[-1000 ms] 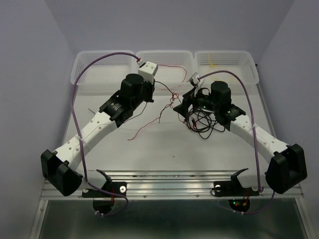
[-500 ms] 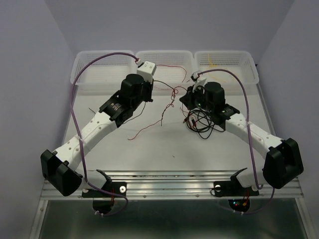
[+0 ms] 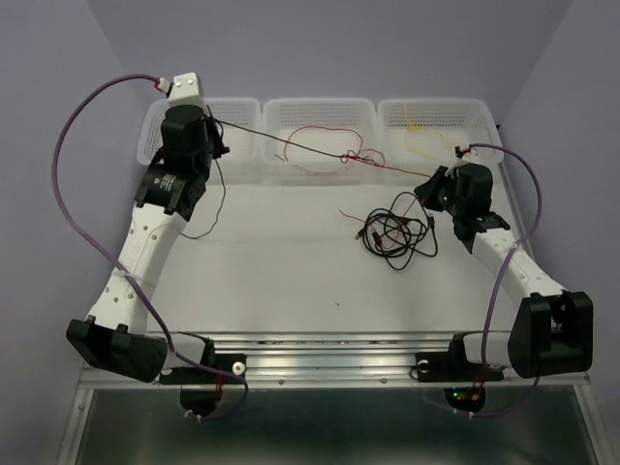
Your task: Untangle the cables
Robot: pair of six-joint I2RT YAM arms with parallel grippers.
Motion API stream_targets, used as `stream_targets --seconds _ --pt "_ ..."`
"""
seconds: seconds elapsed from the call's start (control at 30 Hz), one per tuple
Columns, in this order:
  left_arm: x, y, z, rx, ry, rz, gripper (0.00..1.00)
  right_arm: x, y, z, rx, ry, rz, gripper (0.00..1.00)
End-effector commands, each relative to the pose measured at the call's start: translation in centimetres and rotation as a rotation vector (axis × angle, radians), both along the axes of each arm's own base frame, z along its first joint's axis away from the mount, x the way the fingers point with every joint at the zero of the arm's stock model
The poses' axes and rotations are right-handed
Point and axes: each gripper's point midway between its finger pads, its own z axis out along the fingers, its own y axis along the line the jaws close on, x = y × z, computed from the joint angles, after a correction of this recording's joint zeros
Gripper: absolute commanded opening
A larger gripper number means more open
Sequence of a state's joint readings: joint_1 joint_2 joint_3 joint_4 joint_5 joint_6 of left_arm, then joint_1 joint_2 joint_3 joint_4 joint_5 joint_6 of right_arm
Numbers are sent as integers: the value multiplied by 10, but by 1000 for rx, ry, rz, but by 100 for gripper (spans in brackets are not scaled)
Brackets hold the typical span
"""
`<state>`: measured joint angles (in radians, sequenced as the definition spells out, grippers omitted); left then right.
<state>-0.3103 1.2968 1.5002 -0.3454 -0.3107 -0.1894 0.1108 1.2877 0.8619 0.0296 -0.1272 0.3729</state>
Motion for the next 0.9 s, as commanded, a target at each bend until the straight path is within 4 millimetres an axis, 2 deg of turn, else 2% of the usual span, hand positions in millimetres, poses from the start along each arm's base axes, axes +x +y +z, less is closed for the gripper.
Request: stream_targets --seconds 0.0,0.07,0.2,0.23,0.3,0.33,0.4,0.43,0.47,0.5,0.53,0.57,0.6,0.7,0.77,0.8,0.83,0.87 --pt "-11 38 52 -58 -116 95 0 -2 -35 -4 52 18 -113 1" --pt "-10 49 58 -54 -124 125 0 -3 -43 -9 65 32 -132 1" --pt "-5 73 67 -54 -121 176 0 -4 -73 -19 94 65 -207 1" --pt "-3 80 75 -59 -133 194 0 -5 -71 -21 89 68 -187 1" --pt "-1 82 83 -59 -145 184 0 -5 -67 -20 91 67 -166 1" --pt "-2 82 97 -61 -176 179 0 -6 -65 -18 97 64 -155 1" --pt "5 84 100 -53 -161 186 0 -7 -67 -15 87 54 -164 1" --pt "2 86 122 -53 -206 192 0 -7 -75 -15 75 54 -196 1" --pt "8 90 119 -36 -182 207 0 -6 -82 -15 68 55 -217 1" --pt "3 97 144 -34 -229 233 0 -6 -88 -19 80 67 -236 1" --pt "3 101 149 -33 -232 244 0 -6 -88 -22 82 75 -233 1" --pt "10 107 143 -23 -198 259 0 -7 -94 -26 95 86 -250 1" --pt "6 110 159 -27 -234 265 0 -8 -91 -30 93 96 -230 1" --pt "14 107 163 -13 -242 235 0 -10 -87 -28 77 86 -192 1" --pt "22 102 165 -7 -261 201 0 -11 -84 -17 75 57 -170 1" --pt "28 97 158 -8 -255 173 0 -13 -84 -10 67 36 -165 1" --pt "32 94 159 -14 -271 158 0 -13 -84 -11 67 37 -165 1" --pt "36 92 173 -12 -332 142 0 -15 -84 -7 62 24 -163 1"
